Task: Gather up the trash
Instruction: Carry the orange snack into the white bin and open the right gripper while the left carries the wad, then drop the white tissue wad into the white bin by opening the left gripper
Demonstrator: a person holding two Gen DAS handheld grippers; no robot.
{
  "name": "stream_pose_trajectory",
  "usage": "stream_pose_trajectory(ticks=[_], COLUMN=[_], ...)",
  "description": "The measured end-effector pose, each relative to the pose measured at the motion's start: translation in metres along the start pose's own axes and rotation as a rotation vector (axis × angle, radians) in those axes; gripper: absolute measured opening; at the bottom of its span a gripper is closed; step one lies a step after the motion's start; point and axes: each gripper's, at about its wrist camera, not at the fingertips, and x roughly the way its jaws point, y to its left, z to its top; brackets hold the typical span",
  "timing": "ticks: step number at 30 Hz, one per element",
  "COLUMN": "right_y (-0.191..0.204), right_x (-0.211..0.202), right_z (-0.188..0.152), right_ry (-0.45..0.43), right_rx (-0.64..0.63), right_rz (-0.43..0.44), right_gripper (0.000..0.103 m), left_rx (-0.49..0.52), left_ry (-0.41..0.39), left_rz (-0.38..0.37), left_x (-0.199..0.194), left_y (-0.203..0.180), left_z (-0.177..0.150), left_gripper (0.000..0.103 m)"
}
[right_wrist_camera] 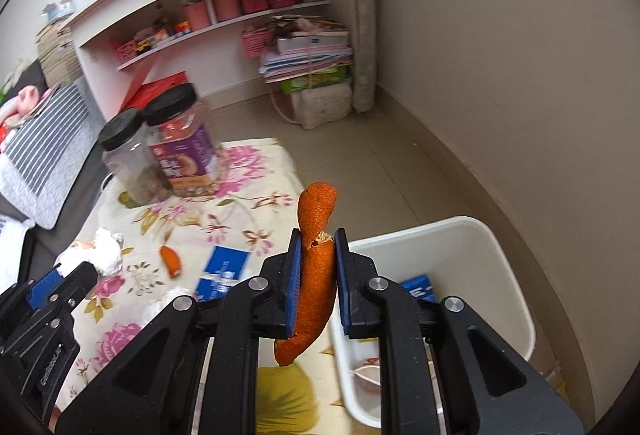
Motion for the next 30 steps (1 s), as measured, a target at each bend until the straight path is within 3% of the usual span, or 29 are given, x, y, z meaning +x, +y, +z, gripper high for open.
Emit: stream_pose_trajectory(ticks=[14,18,24,30], right_y=[-0.096,-0.125,-0.172,-0.207], right_x=[-0.007,-0.02,-0.039,-0.058], right_z=[0.001,0.0,-0.002,-0.007], right_ry=[0.022,-0.015,-0.065,-0.119], right_rx=[0.13,0.181,0.266,0.341], right_rz=[-0.145,-0.204,-0.308,-0.403], right_gripper=[0.02,0.052,0.079,0.092], left_rx=[0.096,0.132,0.121,0.122], left_ry=[0.025,0.031,0.079,0.12], left_rz=[-0.12,-0.158,-0.244,-0.289], left_x=[-0.001,0.0,0.01,0.02], left_y=[-0.087,-0.117,-0.158,-0.19], left_z=[0.0,-0.001,-0.004,-0.008], left_gripper=[0.026,0.026,0.028,0.028])
